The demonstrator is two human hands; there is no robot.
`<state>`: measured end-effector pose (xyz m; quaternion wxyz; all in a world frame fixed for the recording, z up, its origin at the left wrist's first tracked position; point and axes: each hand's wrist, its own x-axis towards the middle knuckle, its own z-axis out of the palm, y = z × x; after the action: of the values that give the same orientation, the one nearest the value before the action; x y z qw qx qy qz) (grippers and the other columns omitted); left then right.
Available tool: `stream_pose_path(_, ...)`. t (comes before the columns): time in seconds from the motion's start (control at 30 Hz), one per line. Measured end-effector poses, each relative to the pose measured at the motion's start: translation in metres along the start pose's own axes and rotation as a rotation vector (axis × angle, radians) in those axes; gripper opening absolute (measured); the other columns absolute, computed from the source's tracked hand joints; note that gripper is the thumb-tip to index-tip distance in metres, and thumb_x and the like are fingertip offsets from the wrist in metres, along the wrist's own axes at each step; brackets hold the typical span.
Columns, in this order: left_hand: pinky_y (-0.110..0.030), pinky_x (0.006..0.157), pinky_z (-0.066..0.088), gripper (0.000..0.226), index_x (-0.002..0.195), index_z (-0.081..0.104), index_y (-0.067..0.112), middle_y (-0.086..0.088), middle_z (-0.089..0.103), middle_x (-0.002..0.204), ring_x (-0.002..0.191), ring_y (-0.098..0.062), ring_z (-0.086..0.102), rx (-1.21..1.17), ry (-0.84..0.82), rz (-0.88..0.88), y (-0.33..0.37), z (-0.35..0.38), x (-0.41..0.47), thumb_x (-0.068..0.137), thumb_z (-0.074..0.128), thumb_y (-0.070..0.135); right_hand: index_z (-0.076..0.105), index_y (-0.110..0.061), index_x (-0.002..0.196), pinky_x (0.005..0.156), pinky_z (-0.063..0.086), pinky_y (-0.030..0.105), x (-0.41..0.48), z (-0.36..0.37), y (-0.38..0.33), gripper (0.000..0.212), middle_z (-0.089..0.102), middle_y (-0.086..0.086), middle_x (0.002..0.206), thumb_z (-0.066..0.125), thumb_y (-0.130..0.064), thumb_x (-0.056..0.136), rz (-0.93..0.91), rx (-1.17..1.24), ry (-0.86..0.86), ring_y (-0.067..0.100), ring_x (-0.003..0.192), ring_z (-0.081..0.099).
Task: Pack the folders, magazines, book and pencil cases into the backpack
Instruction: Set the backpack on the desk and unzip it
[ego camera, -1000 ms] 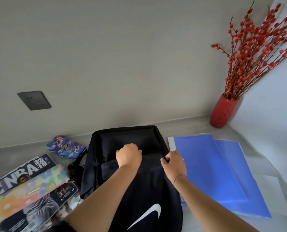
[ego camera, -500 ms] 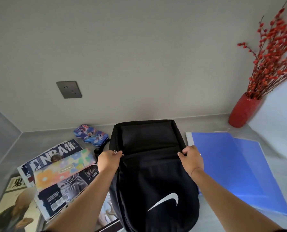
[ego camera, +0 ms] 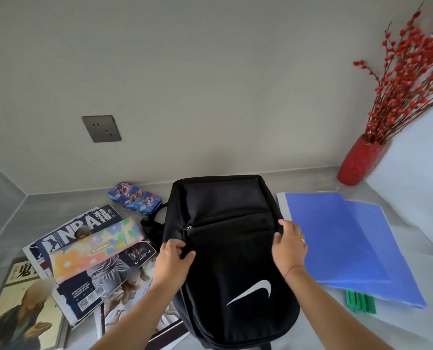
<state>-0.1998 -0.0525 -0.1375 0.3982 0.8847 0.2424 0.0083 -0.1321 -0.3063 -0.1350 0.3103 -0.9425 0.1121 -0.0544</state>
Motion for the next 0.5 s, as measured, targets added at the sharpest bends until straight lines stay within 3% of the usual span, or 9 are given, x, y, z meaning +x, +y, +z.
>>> stream_pose_path(0.07, -0.032, 0.085, 0.048, 0.027, 0.106, 0.059, 0.018, 0.001, 0.053, 0.106, 0.094, -0.016, 0.055, 0.02, 0.019, 0.127, 0.02, 0.006, -0.005, 0.082, 0.068, 0.026, 0.043, -0.014, 0.136, 0.103, 0.037, 0.044, 0.009, -0.012, 0.019, 0.042, 0.045, 0.01, 0.14, 0.038, -0.006, 0.094, 0.122, 0.097, -0.116, 0.033, 0.123, 0.046)
stream_pose_path(0.17, -0.032, 0.094, 0.045, 0.026, 0.11, 0.059, 0.02, 0.004, 0.053, 0.111, 0.105, -0.015, 0.052, 0.081, -0.025, 0.357, 0.06, 0.026, -0.006, 0.086, 0.063, 0.028, 0.043, -0.011, 0.138, 0.103, 0.039, 0.039, 0.015, -0.022, 0.039, 0.046, 0.05, 0.013, 0.137, 0.035, 0.001, 0.094, 0.159, 0.167, -0.271, 0.031, 0.121, 0.049)
stream_pose_path(0.23, -0.032, 0.1, 0.041, 0.032, 0.119, 0.057, 0.02, 0.004, 0.053, 0.119, 0.112, -0.015, 0.049, 0.145, -0.113, 0.484, 0.085, 0.046, -0.004, 0.089, 0.06, 0.029, 0.052, -0.008, 0.129, 0.087, 0.046, 0.034, 0.017, -0.024, 0.044, 0.041, 0.06, 0.015, 0.124, 0.033, 0.001, 0.094, 0.119, 0.144, -0.319, 0.029, 0.102, 0.056)
stream_pose_path(0.3, -0.033, 0.105, 0.037, 0.036, 0.125, 0.054, 0.021, 0.004, 0.053, 0.126, 0.119, -0.015, 0.046, 0.201, -0.217, 0.557, 0.107, 0.066, -0.004, 0.091, 0.057, 0.029, 0.056, -0.008, 0.124, 0.072, 0.042, 0.027, 0.018, -0.025, 0.049, 0.038, 0.064, 0.013, 0.11, 0.033, -0.002, 0.095, 0.098, 0.132, -0.362, 0.023, 0.085, 0.054)
stream_pose_path(0.4, -0.035, 0.104, 0.039, 0.035, 0.127, 0.055, 0.021, 0.003, 0.054, 0.128, 0.12, -0.016, 0.047, 0.249, -0.333, 0.571, 0.129, 0.093, -0.007, 0.092, 0.055, 0.027, 0.058, -0.01, 0.12, 0.062, 0.039, 0.019, 0.021, -0.028, 0.058, 0.031, 0.06, 0.003, 0.094, 0.043, -0.007, 0.092, 0.063, 0.154, -0.402, 0.018, 0.081, 0.053)
stream_pose_path(0.5, -0.034, 0.092, 0.048, 0.026, 0.116, 0.06, 0.021, 0.003, 0.06, 0.116, 0.107, -0.016, 0.056, 0.237, -0.346, 0.443, 0.14, 0.113, -0.013, 0.092, 0.054, 0.03, 0.059, -0.012, 0.115, 0.066, 0.039, 0.018, 0.024, -0.03, 0.065, 0.026, 0.059, -0.002, 0.09, 0.051, -0.015, 0.09, 0.044, 0.197, -0.44, 0.014, 0.084, 0.054)
